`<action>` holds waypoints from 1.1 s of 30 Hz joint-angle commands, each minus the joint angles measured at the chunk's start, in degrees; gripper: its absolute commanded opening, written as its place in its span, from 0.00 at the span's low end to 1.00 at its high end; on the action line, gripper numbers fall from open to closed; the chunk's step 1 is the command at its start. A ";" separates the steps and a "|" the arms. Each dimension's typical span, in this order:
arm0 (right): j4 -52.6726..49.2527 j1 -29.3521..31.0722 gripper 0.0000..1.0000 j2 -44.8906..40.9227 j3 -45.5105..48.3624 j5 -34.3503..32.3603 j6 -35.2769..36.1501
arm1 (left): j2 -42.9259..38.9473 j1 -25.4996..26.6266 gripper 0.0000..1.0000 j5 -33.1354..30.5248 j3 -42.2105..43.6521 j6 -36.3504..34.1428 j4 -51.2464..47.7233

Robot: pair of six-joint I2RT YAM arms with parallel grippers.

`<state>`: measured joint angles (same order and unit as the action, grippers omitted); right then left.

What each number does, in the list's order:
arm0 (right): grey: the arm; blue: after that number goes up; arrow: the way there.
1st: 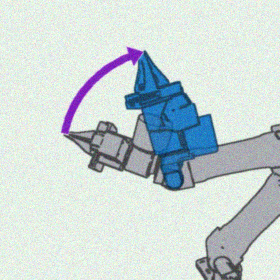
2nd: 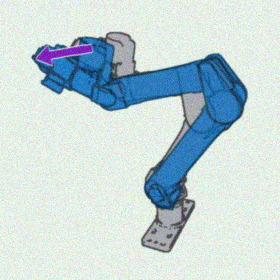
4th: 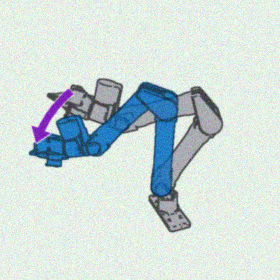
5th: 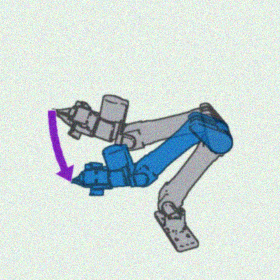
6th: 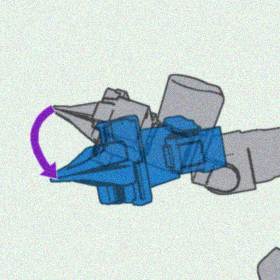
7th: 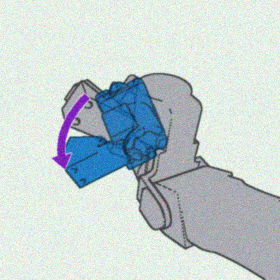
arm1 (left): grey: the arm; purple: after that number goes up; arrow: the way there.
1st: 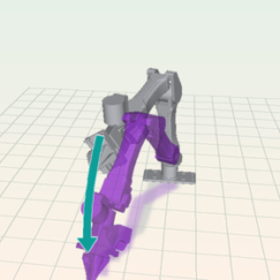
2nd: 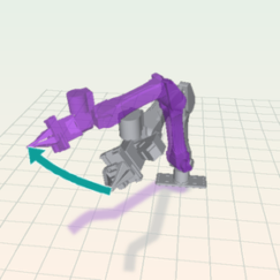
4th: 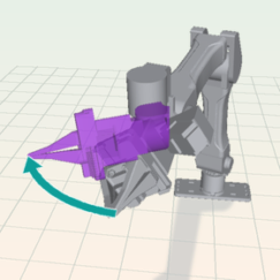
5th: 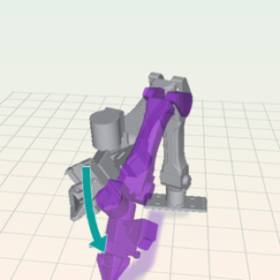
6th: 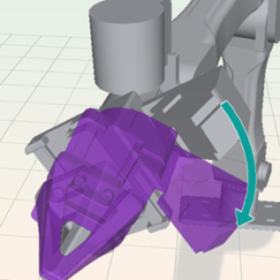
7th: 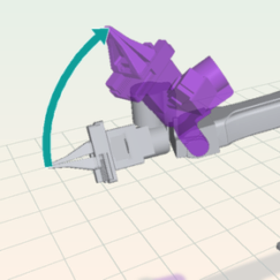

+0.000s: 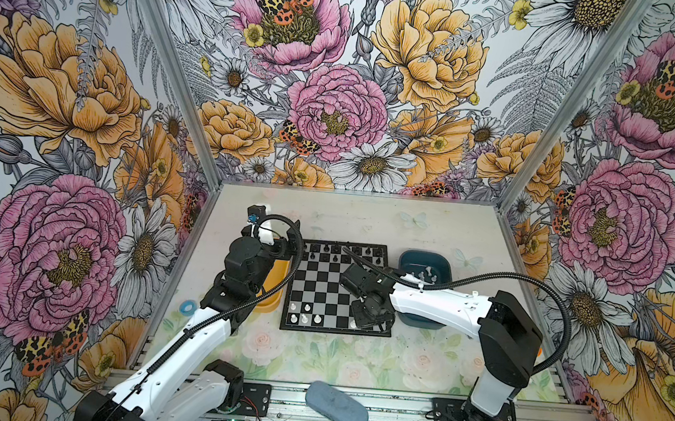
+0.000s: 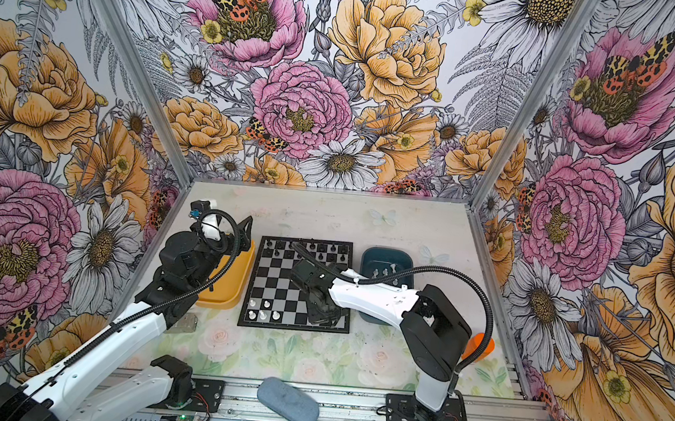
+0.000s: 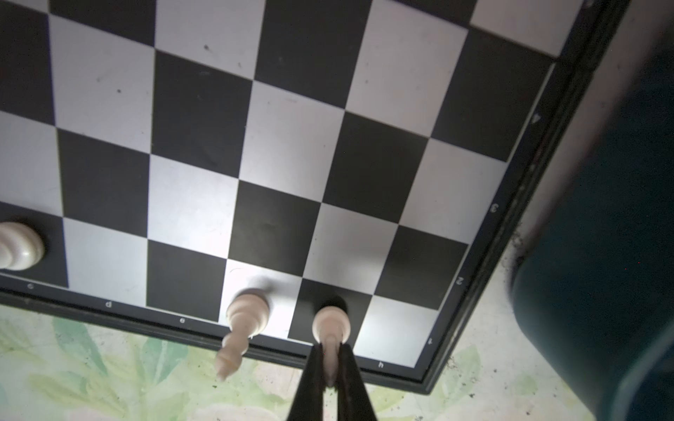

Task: Set up the chess pieces on the board
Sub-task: 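Lower the white pawn onto a near-row square and open the right gripper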

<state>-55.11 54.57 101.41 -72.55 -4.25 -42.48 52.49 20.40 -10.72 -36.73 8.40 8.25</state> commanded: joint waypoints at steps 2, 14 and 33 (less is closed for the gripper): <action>0.71 0.29 0.00 0.73 0.64 -0.05 -0.75 | -0.11 0.38 0.90 -0.89 0.52 -1.20 -0.27; 0.82 0.27 0.00 1.25 1.10 0.25 -0.71 | -0.25 0.46 0.90 -0.90 0.69 -1.28 -0.26; 0.71 0.28 0.20 0.11 1.01 0.84 -0.48 | -0.68 0.51 0.91 -0.91 0.87 -1.46 -0.29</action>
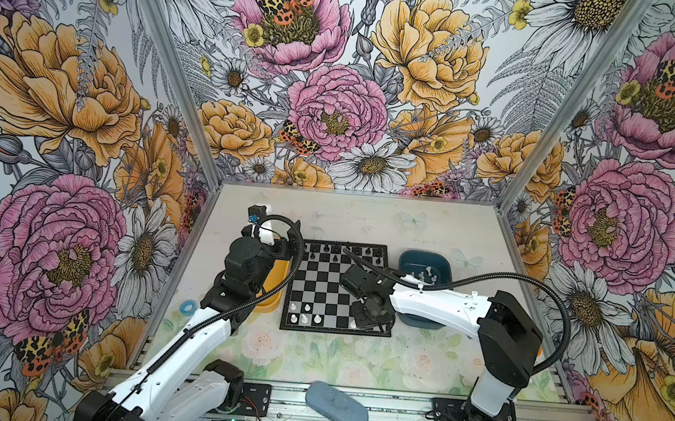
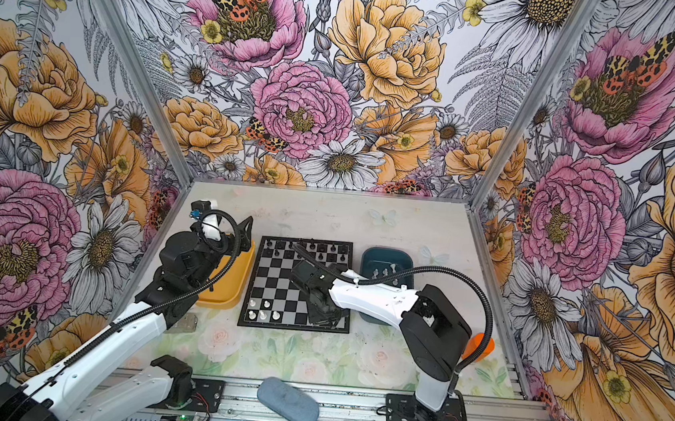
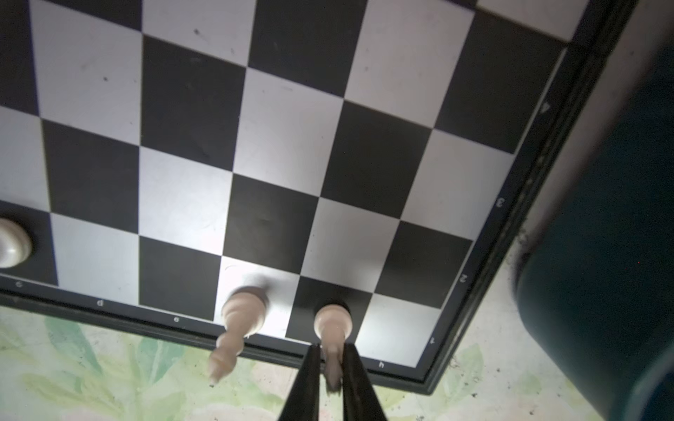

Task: Set up the chess pieces on the board
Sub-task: 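Lower the white pawn onto a near-row square and open the right gripper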

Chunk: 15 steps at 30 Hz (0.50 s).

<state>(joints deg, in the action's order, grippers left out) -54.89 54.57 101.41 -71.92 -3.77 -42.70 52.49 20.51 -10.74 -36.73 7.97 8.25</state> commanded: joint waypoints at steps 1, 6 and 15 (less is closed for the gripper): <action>0.49 0.28 0.22 -0.05 0.34 0.41 -0.24 | -0.63 0.37 0.91 -0.86 0.87 -1.02 -0.34; 0.36 0.26 0.29 -1.32 -0.10 0.50 -0.11 | -0.72 0.53 0.91 -0.85 0.92 -1.02 -0.34; -4.95 -2.68 0.31 -8.86 -3.77 -3.81 1.57 | -0.72 0.56 0.91 -0.86 0.87 -1.05 -0.33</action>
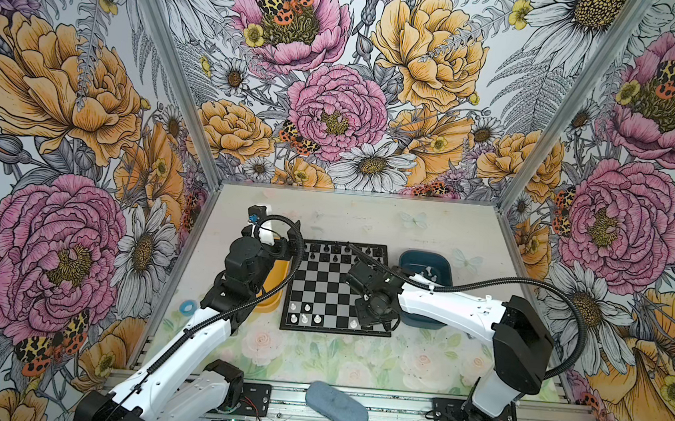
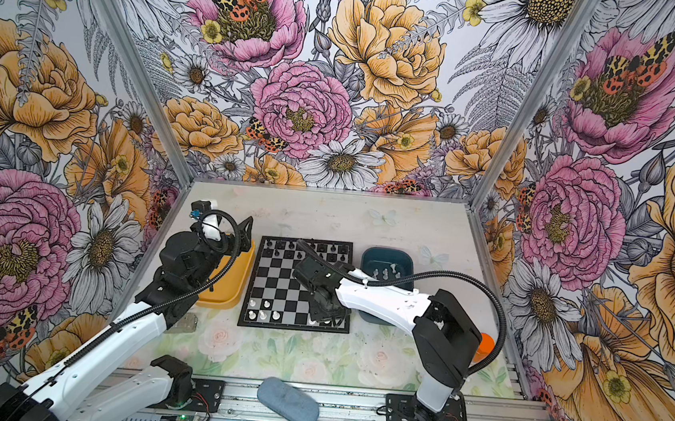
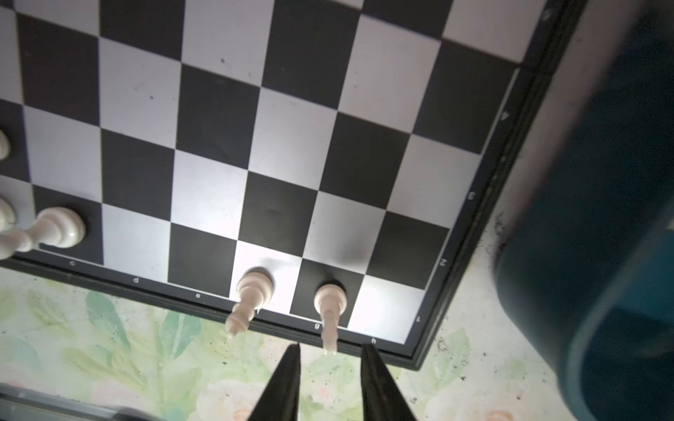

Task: Set up the chess pieces on the board
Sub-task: 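Lower the white pawn onto a near-row square and open the right gripper, then move the right gripper back over the teal tray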

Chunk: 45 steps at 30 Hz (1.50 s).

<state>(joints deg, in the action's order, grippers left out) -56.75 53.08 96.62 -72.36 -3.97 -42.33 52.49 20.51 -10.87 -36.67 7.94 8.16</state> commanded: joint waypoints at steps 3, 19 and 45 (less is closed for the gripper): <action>-6.46 -3.58 0.32 -6.75 -5.79 -6.33 3.22 | -0.59 0.49 0.91 -2.60 0.81 -1.09 -0.20; -5.33 -26.37 0.26 -6.23 -6.71 -10.14 17.80 | 5.77 0.23 0.91 -3.36 -2.33 -1.27 -0.08; 4.50 -32.46 0.20 9.82 -9.73 1.54 22.55 | 12.86 0.14 0.90 -2.73 -6.40 -1.00 -0.25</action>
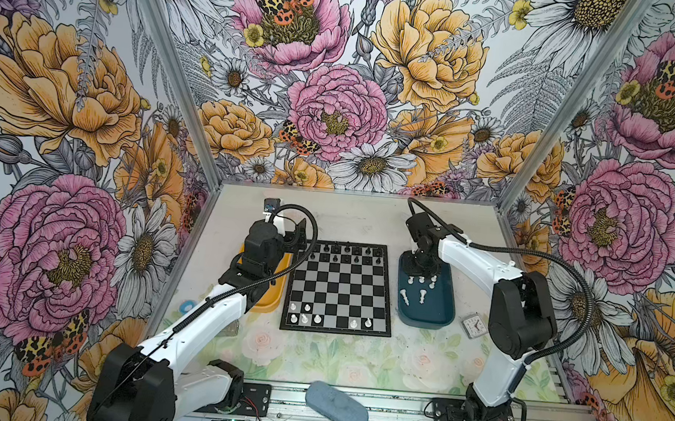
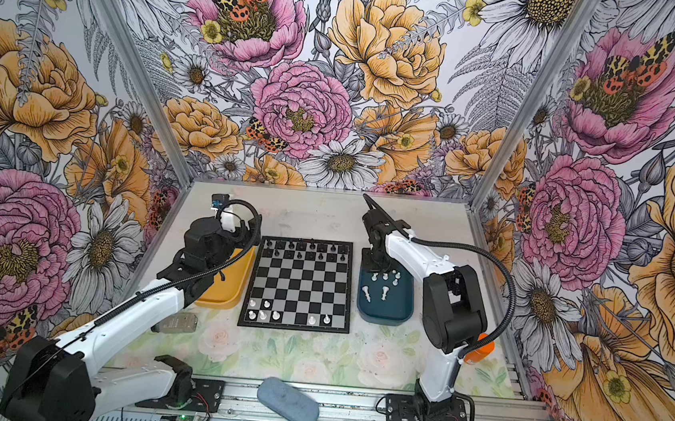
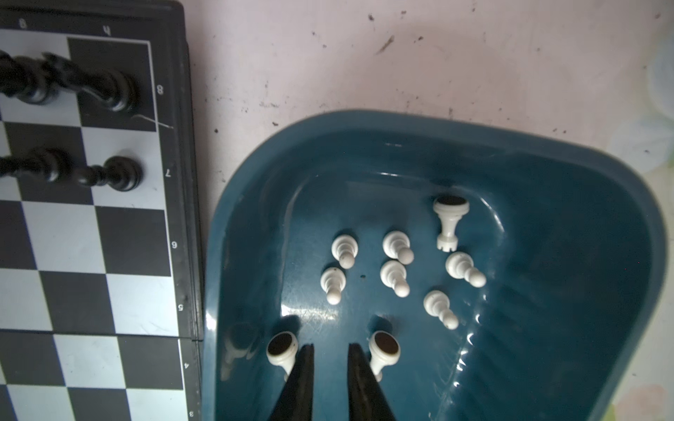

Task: Set up the chess pieces on the board
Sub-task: 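Move the right gripper back over the teal tray, then lower the right gripper into the tray and grasp another white pawn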

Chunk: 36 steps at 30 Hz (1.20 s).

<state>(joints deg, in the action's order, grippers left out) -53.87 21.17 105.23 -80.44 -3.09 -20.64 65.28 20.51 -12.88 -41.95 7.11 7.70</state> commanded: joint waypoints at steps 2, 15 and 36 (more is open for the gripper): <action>1.81 -0.73 0.20 1.90 -1.73 0.74 0.95 | 0.07 0.05 0.90 -0.71 -1.11 -0.13 0.29; 3.14 -2.05 0.20 3.74 -2.00 0.90 1.13 | 0.54 0.14 0.90 -0.68 -1.28 -0.08 0.22; 4.03 -2.78 0.20 6.55 -3.04 1.17 1.48 | 0.92 0.12 0.89 -0.62 -1.38 0.00 0.23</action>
<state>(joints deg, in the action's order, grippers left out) -50.74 19.03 110.43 -81.62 -1.63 -19.81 66.13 20.51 -12.88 -42.02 7.14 7.70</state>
